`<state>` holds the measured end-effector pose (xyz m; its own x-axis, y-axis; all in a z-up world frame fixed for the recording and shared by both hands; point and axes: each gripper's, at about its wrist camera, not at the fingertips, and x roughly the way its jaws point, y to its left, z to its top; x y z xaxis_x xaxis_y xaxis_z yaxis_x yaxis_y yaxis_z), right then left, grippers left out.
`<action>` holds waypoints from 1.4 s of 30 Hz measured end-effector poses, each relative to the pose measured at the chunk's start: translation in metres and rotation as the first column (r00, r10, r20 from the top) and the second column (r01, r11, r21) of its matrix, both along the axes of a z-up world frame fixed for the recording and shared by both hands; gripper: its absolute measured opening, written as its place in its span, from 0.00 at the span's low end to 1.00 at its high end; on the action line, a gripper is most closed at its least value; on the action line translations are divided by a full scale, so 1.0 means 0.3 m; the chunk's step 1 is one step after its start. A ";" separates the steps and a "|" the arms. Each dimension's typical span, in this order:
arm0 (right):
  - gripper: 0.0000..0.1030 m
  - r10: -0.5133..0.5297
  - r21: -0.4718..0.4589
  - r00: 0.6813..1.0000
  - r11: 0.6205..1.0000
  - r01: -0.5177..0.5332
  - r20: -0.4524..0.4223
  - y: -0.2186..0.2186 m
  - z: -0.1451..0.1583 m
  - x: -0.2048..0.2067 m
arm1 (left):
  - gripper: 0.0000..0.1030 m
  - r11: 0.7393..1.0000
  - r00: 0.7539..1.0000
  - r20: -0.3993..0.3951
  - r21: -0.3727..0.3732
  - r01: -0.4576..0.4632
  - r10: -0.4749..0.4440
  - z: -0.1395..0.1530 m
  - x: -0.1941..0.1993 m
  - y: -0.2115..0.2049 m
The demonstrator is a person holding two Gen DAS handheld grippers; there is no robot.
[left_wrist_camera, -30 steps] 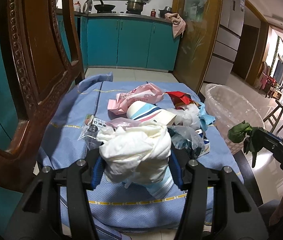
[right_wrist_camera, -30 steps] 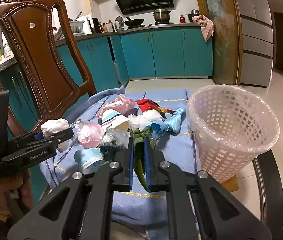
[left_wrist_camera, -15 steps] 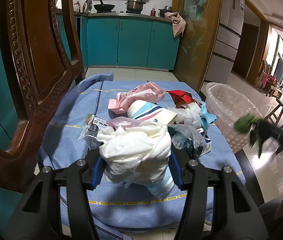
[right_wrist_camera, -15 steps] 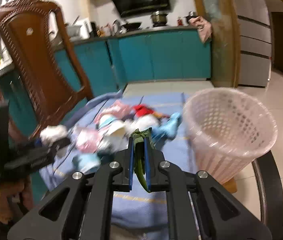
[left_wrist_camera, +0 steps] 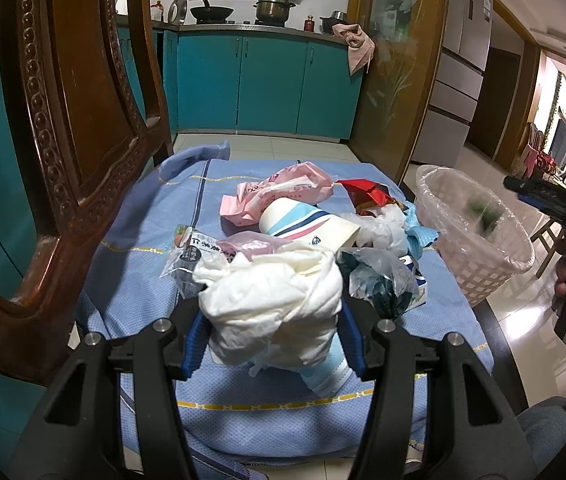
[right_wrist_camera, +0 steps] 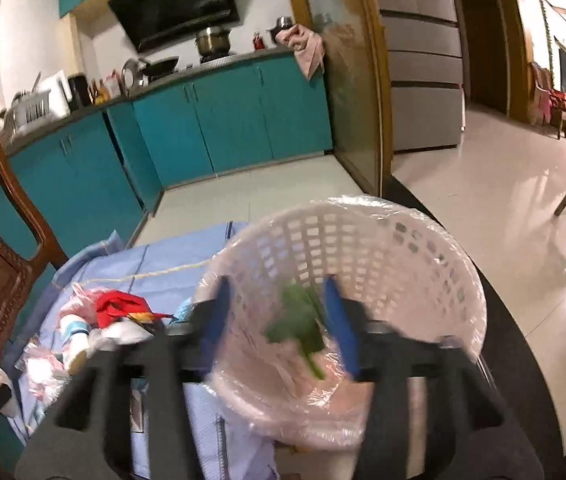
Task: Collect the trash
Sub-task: 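Carry the green stalk into the basket and open the right tool while the left holds the cloth, then carry the white cloth over the basket and open the left tool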
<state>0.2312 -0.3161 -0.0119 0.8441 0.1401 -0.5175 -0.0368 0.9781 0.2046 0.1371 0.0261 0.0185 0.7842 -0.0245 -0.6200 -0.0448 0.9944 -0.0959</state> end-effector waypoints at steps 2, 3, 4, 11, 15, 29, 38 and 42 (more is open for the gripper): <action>0.61 0.007 0.009 0.999 1.000 -0.008 0.037 0.008 0.024 -0.061 | 0.54 1.000 1.000 -0.001 0.000 -0.001 0.001 -0.001 0.000 0.001; 0.62 0.006 0.014 0.998 1.000 -0.007 0.062 0.013 0.040 -0.109 | 0.54 1.000 1.000 -0.001 0.000 0.000 0.000 -0.001 0.000 0.002; 0.66 -0.002 0.024 0.997 1.000 0.000 0.077 0.016 0.051 -0.145 | 0.54 1.000 1.000 0.000 0.001 0.001 -0.001 -0.001 0.000 0.001; 0.81 0.049 -0.005 0.994 0.999 -0.049 0.100 0.119 0.025 -0.353 | 0.53 1.000 1.000 -0.009 0.004 0.015 -0.015 -0.004 -0.010 -0.013; 0.82 0.074 -0.008 0.994 0.997 -0.074 0.080 0.124 0.019 -0.354 | 0.53 1.000 1.000 -0.017 0.016 0.019 -0.019 -0.002 -0.015 -0.037; 0.82 -0.006 0.074 0.999 0.997 0.003 0.043 0.000 -0.008 -0.330 | 0.53 0.982 0.982 0.008 0.013 0.191 -0.191 0.168 0.216 -0.388; 0.82 -0.116 0.175 0.993 0.978 0.111 0.023 -0.129 -0.038 -0.326 | 0.65 0.889 0.889 -0.024 0.007 0.458 -0.458 0.224 0.575 -0.890; 0.82 -0.102 0.173 0.995 0.980 0.098 0.014 -0.121 -0.045 -0.325 | 0.84 0.903 0.902 -0.085 0.040 0.427 -0.422 0.170 0.652 -0.936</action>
<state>0.1337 -0.3524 -0.0255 0.8697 0.1393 -0.4735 0.0529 0.9275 0.3701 0.3329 -0.2546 0.0694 0.6604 -0.3084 -0.6847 0.3782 0.9243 -0.0515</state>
